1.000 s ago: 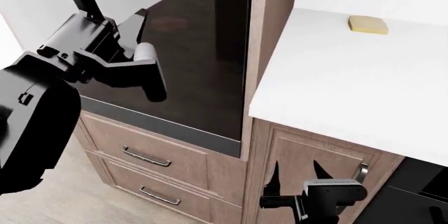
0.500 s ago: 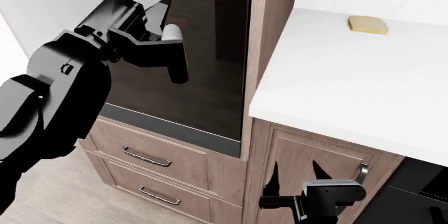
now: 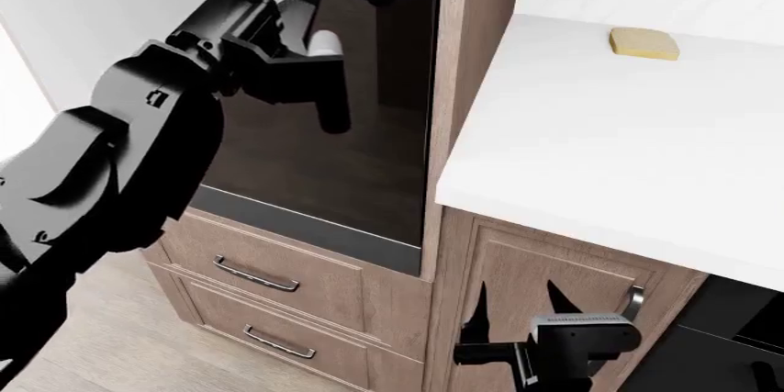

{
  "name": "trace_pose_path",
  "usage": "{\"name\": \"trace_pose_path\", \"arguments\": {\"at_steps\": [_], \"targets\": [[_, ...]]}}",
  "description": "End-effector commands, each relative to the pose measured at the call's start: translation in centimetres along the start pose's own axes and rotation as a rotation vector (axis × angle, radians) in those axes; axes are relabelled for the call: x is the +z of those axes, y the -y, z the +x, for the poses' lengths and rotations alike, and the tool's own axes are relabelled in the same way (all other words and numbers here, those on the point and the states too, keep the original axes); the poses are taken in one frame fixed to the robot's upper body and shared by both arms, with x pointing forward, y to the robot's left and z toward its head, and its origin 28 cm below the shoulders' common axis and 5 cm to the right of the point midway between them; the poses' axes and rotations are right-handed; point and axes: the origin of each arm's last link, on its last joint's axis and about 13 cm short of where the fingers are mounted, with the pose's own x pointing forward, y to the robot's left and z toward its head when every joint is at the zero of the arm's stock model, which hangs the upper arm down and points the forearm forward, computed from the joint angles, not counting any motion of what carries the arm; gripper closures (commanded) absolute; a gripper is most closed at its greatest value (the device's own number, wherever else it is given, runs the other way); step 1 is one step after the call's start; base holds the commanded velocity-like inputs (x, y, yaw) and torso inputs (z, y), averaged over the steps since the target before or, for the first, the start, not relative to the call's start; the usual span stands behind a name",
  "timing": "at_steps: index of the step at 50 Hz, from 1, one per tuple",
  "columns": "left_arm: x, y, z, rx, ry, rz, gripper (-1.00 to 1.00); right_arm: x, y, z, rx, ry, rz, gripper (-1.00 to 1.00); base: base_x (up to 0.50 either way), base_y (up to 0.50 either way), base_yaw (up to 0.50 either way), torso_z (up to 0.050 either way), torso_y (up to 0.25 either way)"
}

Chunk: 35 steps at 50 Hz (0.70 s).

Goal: Open the oven door

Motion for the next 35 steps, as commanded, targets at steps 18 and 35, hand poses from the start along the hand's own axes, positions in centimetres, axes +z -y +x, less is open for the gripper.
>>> {"name": "trace_pose_path", "arguments": {"at_steps": [18,35], "targets": [[0.4,1.1,1.0,-0.021,0.011,-0.023,-1.00,0.0,0.0,0.0,-0.001,0.003,0.000,-1.00,0.00,0.00,0.00,0.000,0.000],[0.0,1.2,2.0,-0.025,-0.001,-0.014,-1.00,0.0,0.1,-0.1,-0.004,0.007,0.001,-1.00,0.00,0.00,0.00,0.000,0.000]]}}
